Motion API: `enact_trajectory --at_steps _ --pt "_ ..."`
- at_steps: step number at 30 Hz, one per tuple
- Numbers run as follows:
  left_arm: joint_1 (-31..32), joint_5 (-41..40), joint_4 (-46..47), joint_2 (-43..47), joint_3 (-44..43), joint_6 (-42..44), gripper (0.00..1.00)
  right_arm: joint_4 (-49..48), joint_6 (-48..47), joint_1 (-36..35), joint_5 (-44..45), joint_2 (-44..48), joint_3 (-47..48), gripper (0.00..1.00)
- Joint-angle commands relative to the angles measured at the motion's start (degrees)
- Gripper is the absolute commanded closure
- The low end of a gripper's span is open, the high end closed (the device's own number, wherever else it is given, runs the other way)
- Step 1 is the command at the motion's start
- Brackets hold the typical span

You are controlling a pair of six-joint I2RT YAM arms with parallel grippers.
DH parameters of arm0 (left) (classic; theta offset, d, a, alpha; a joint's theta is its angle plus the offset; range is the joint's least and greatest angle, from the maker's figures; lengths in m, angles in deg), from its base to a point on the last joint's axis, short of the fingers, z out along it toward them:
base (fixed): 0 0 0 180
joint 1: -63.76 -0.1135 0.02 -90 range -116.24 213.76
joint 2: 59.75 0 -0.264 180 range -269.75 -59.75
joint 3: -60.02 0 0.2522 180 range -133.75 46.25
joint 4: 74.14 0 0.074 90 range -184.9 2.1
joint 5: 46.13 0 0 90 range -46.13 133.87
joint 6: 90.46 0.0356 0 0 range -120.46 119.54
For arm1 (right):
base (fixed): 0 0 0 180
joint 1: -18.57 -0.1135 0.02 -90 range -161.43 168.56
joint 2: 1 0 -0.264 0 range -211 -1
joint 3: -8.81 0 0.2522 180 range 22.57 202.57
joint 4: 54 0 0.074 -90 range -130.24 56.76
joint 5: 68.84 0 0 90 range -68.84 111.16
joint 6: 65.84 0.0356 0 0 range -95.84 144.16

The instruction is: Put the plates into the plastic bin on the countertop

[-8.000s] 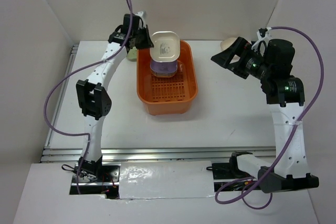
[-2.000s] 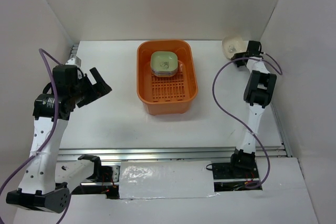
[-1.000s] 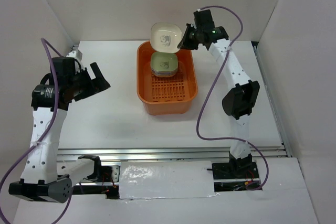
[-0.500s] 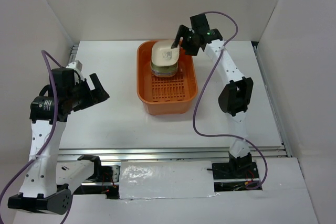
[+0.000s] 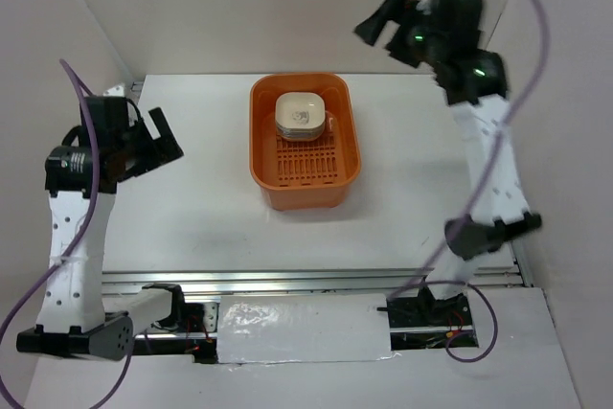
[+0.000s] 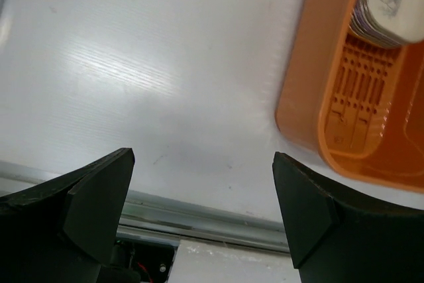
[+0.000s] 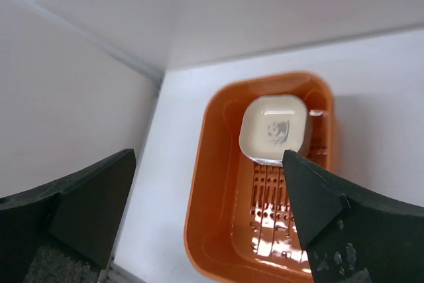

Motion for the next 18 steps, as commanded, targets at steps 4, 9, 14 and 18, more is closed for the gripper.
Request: enact_trajectory --at_steps 4,9,14,18 --pt "-2.4 -18.1 -4.4 -9.3 -20.8 -1.6 0.01 12.6 -10.8 3.9 7.6 25.7 -9.7 0.00" --pt "-2.6 -22.1 -1.7 -8.1 -18.9 -1.5 0.01 14.2 -11.2 1.2 15.5 43.6 -28.2 0.00" --pt "0.7 -25.3 2.6 0.7 -6.7 -2.7 0.01 22.1 -9.7 0.5 21.2 52.7 -34.9 0.00" --pt "1.1 -25.7 1.7 6.5 0.3 -4.6 0.01 24.4 -9.1 -0.5 24.7 59.6 -40.3 0.00"
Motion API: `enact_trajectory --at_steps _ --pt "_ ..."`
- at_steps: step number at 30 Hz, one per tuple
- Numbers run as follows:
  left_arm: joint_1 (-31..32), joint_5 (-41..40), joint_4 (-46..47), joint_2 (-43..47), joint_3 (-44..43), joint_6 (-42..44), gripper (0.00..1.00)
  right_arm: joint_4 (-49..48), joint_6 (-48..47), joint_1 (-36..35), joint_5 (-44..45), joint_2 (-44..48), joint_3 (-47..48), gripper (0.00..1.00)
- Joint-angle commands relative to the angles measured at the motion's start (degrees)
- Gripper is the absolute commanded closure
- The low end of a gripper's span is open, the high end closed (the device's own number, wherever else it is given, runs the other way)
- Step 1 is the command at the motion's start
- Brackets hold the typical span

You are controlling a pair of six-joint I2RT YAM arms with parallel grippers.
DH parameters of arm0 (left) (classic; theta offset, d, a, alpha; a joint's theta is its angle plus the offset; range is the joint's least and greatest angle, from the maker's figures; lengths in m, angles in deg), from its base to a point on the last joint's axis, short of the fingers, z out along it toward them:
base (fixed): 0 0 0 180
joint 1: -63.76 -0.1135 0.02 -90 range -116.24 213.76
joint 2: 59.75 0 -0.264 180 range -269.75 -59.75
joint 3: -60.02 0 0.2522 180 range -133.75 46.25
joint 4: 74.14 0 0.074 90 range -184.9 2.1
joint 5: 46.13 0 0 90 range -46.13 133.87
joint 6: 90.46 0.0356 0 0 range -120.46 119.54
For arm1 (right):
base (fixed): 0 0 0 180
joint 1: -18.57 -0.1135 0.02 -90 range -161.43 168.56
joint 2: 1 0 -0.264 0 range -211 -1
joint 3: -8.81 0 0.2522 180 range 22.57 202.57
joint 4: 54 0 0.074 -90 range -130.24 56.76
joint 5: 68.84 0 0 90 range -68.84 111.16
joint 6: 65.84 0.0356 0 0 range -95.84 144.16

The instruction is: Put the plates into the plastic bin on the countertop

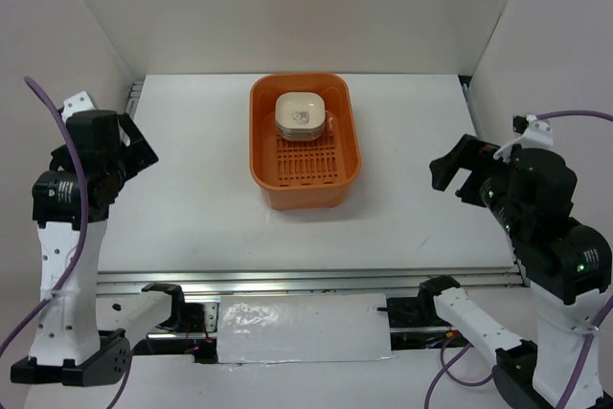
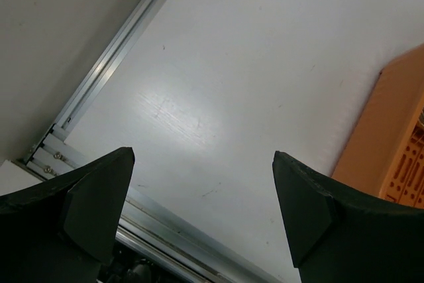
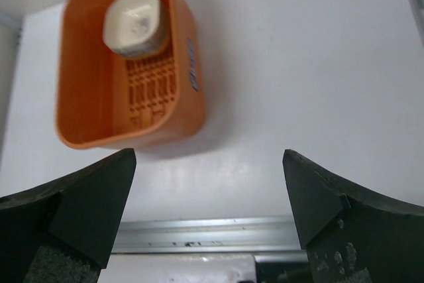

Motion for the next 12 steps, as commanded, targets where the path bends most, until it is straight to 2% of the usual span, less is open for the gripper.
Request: enact_trajectory --at_steps 1,4,12 --pt "0.4 -3.1 1.1 3.3 3.9 -2.8 0.01 5.0 0.2 -1.3 5.7 5.0 -1.1 0.00" --pt "0.3 -2.9 1.0 4.6 8.6 -3.0 0.01 5.3 0.3 -2.9 6.7 6.2 -1.4 0.00" --pt "-0.5 -1.4 0.1 6.0 8.8 -4.0 0.01 5.8 1.3 -6.1 10.2 5.1 1.5 0.00"
